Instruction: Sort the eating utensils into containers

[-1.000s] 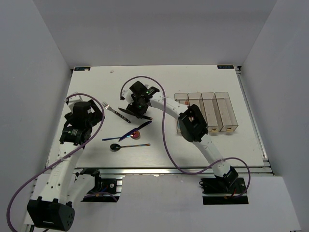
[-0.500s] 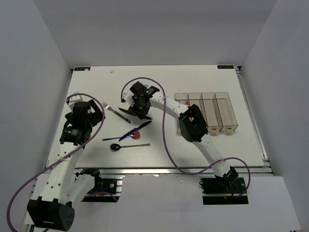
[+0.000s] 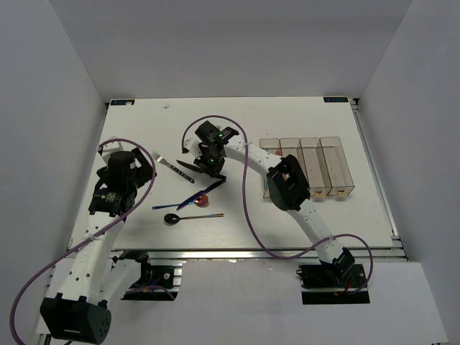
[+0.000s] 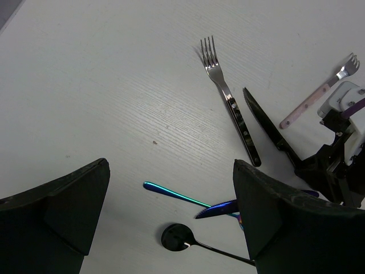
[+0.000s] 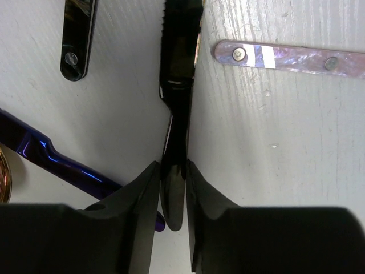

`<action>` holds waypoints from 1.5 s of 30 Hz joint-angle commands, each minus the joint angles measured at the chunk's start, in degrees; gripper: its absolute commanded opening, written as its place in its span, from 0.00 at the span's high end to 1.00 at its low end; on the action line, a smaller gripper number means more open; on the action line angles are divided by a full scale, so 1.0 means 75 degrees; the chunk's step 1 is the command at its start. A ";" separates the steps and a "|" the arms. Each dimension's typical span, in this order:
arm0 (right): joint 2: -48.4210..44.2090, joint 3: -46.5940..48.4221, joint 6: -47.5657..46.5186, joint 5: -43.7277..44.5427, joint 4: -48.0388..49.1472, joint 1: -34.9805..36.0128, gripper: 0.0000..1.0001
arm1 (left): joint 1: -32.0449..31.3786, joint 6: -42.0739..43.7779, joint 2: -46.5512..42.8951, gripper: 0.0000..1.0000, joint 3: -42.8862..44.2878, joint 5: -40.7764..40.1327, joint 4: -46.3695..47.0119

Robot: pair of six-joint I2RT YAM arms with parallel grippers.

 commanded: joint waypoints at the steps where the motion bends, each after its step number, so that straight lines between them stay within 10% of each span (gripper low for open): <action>1: 0.0557 -0.0065 -0.0061 -0.0074 -0.0801 -0.0047 0.73 | 0.0032 0.0045 -0.0166 0.02 -0.0041 -0.0029 0.0113; 7: 0.0313 -0.0462 0.0102 0.0183 -0.0193 -0.0047 1.00 | 0.0032 0.0045 -0.0201 0.02 -0.0041 -0.0017 0.0113; 19: -0.1105 -0.1881 0.0232 -0.0344 0.2197 0.0070 1.00 | 0.0032 0.0033 -0.0248 0.02 -0.0041 -0.0040 0.0102; 45: -0.3282 -0.3189 0.1834 0.0051 0.3099 -0.0316 1.00 | 0.0032 0.0045 -0.0213 0.02 -0.0041 -0.0029 0.0113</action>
